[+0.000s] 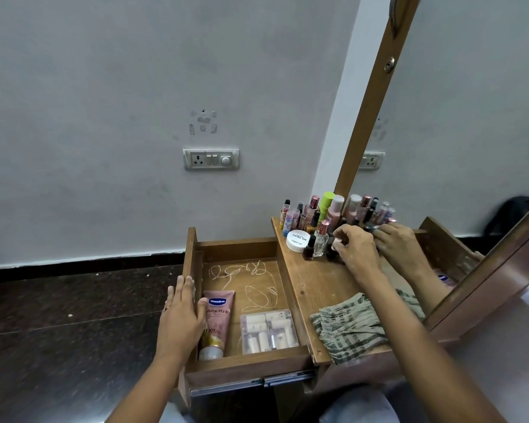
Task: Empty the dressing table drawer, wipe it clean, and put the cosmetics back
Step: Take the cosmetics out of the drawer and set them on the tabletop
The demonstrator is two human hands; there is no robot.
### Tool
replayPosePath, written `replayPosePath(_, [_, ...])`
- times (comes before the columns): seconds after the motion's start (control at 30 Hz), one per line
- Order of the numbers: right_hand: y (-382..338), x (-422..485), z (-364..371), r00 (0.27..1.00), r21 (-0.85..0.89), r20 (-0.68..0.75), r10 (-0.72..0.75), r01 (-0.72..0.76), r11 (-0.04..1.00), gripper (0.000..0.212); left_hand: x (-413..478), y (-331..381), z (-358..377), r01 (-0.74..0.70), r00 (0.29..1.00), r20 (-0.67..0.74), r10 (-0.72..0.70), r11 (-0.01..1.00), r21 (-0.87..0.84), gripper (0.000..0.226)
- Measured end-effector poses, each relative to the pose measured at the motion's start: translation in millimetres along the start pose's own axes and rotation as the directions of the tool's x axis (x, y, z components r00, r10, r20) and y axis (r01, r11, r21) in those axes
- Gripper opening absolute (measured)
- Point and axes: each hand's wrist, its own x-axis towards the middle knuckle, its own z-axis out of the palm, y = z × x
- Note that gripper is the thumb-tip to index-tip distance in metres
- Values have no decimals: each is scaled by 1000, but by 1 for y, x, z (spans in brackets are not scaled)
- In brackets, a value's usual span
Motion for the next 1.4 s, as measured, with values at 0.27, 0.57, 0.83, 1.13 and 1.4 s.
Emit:
replayPosePath(0.27, [-62,-41,-13,986,144,-41,-159,164,976,11,0,2,-2,10,1000,-5,-10,1000,7,64])
replayPosePath(0.57, [-139,-84,128,671,102,718,183,-362,927,13,0,2,-4,2,1000,3,-2,999,32,63])
replayPosePath(0.83, [-159,-99,187,685,112,611,396,-571,814,44,0,1,-2,-12,1000,-11,13,999,34,62])
replayPosePath(1.13, [-161,-87,181,682,122,637,360,-549,827,19,2,1,-3,0,1000,-10,0,1000,7,63])
replayPosePath(1.4, [-164,-29,80,934,250,346,82,-176,952,11,0,1,-6,-18,1000,2,18,1000,-17,63])
